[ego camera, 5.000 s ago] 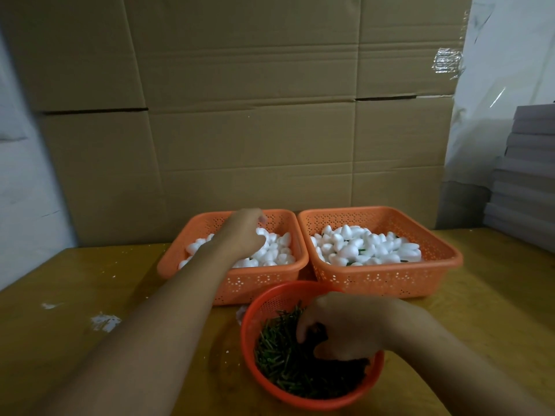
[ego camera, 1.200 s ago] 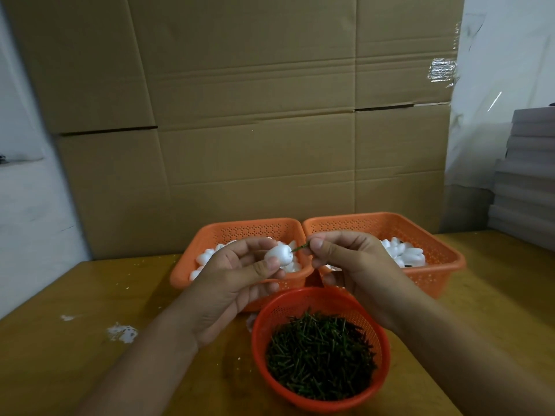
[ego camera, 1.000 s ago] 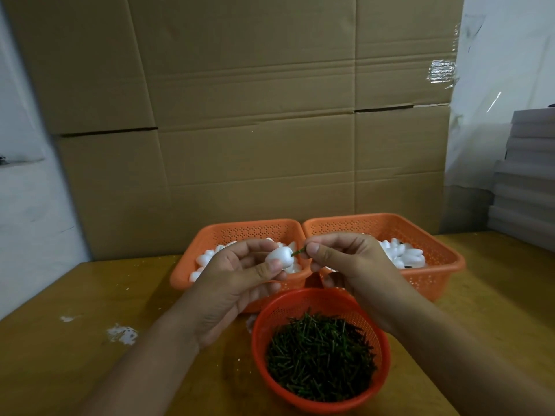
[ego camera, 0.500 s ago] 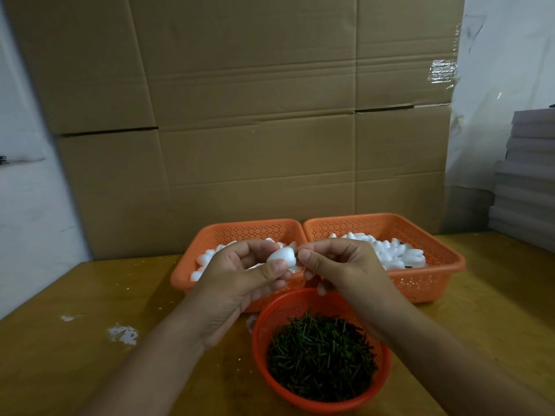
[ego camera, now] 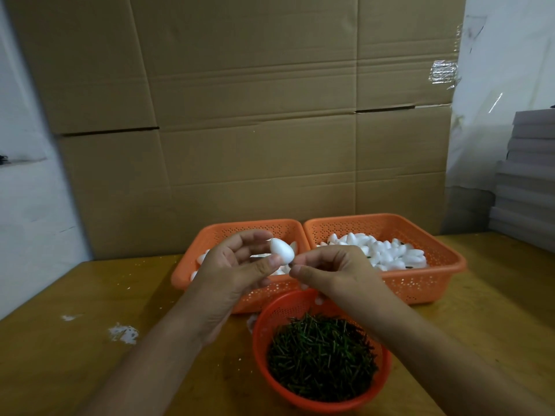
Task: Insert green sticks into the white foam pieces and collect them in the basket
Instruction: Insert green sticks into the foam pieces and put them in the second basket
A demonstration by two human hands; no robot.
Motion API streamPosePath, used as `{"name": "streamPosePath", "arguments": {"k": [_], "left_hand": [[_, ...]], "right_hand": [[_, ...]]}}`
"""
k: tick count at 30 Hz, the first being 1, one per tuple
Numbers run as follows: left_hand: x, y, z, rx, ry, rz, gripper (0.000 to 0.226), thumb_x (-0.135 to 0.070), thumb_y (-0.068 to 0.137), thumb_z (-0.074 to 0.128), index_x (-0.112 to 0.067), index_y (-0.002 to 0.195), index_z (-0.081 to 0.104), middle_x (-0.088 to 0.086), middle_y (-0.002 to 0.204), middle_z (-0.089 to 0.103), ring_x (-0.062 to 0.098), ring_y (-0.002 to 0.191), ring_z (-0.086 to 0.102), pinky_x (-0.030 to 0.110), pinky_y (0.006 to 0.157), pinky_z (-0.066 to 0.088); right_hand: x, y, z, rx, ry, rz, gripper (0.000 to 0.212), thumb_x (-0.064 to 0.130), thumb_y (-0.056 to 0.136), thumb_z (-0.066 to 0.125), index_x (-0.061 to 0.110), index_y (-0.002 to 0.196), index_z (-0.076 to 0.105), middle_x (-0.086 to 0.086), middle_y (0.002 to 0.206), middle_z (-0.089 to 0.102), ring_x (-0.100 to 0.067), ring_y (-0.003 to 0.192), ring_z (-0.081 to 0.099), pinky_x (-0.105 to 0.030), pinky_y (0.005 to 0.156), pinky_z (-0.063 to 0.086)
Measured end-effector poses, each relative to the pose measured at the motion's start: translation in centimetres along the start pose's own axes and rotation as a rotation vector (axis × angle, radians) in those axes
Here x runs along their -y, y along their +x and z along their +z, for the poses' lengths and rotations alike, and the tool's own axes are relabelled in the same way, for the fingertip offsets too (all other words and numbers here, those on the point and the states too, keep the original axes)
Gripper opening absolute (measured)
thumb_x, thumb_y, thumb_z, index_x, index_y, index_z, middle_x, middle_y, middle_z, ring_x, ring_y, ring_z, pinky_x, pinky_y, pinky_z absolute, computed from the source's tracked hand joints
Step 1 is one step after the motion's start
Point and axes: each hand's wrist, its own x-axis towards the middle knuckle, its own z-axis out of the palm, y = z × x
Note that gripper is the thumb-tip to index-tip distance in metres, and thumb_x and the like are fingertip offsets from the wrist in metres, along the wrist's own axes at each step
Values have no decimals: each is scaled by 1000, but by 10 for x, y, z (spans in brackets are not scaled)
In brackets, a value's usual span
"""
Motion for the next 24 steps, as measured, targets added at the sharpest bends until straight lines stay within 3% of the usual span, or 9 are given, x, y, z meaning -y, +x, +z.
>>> {"name": "streamPosePath", "arguments": {"k": [5, 14, 18, 22, 24], "left_hand": [[1, -1, 1, 15, 1, 14, 37, -37, 61, 88, -34, 96, 76, 2, 112, 75, 14, 98, 73, 23, 69, 56], [0, -3, 5, 27, 81, 22, 39, -38, 63, 85, -30, 99, 76, 5, 107, 75, 17, 94, 72, 32, 79, 59], [-2, -5, 6, 56, 97, -1, 35, -36, 73, 88, -28, 106, 77, 5, 106, 76, 13, 94, 72, 26, 75, 57], [-3, -6, 7, 102, 8, -63, 30, -29, 82, 78, -25, 111, 76, 8, 113, 75, 16, 98, 72, 23, 75, 56], [-4, -6, 7, 134, -45, -87, 37, -33, 77, 79, -20, 112, 76, 10, 110, 75, 16, 94, 73, 22, 75, 56]], "right_hand": [[0, -4, 8, 37, 28, 86, 10, 13, 88, 73, 11, 79, 75, -1, 64, 65, -3, 52, 57, -18, 48, 46], [2, -7, 15, 16, 34, 83, 15, 18, 88, 74, 12, 75, 74, -1, 60, 62, -6, 49, 52, -19, 47, 43], [3, -8, 15, 29, 28, 52, 18, 19, 89, 73, 16, 71, 74, -3, 61, 63, -8, 49, 52, -18, 48, 42], [6, -9, 13, 60, 54, 52, 17, 17, 90, 71, 18, 74, 75, -2, 63, 63, -8, 55, 56, -20, 51, 44], [8, -10, 12, 73, 66, 53, 18, 16, 91, 70, 19, 74, 76, -2, 64, 64, -9, 58, 58, -20, 52, 45]]}}
